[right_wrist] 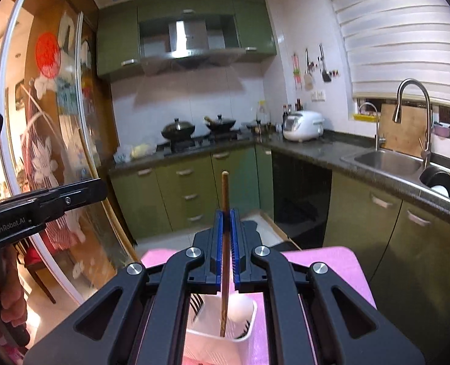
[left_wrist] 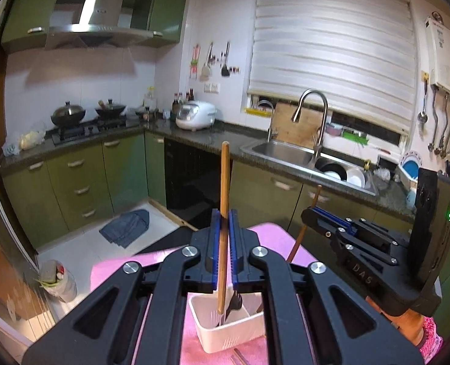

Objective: Organize utensils
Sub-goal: 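Lift the chopsticks and carry them over the holder with both tools, then lower the chopstick into the holder and open the left tool while the right tool grasps another chopstick, then lift the chopstick with the right tool while the left tool moves back over the table, then lower the left tool onto a wooden chopstick and close on it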

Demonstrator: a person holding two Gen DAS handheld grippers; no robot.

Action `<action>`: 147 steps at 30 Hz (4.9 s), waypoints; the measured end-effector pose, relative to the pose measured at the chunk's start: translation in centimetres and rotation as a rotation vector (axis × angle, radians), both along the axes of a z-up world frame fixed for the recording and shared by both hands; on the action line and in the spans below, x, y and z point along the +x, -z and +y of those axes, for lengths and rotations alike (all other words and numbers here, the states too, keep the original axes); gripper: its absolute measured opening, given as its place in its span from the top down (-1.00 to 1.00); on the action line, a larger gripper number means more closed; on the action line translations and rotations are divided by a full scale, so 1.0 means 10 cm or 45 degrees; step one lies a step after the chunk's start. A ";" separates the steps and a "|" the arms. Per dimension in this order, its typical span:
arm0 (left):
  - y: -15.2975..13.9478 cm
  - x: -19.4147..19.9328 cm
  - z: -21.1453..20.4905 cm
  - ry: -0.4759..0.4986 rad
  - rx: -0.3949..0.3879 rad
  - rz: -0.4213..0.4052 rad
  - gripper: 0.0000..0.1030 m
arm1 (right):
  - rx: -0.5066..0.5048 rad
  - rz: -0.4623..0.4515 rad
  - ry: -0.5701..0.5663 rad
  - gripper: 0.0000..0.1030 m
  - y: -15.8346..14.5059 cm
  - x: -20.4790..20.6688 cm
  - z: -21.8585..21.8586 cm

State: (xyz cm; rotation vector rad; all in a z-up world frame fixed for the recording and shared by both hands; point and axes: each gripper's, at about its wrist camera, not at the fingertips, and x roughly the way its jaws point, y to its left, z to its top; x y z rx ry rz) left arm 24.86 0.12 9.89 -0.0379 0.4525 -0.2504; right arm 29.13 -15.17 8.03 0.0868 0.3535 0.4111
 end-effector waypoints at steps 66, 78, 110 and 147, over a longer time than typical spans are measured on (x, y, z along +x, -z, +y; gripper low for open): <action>1.35 0.00 -0.31 0.025 0.173 0.328 0.43 | -0.375 0.744 -0.135 0.31 2.63 -0.86 -0.59; 1.27 -0.17 -0.23 -0.017 0.103 0.254 0.42 | -0.460 0.717 -0.111 0.55 2.58 -0.80 -0.66; 2.73 -0.80 -0.57 -0.276 0.171 0.642 0.04 | -0.490 0.709 -0.223 0.84 2.68 -0.78 -0.60; 2.44 -0.85 -0.56 -0.134 0.143 0.506 0.89 | -0.145 0.451 0.086 0.88 2.00 -1.05 -1.16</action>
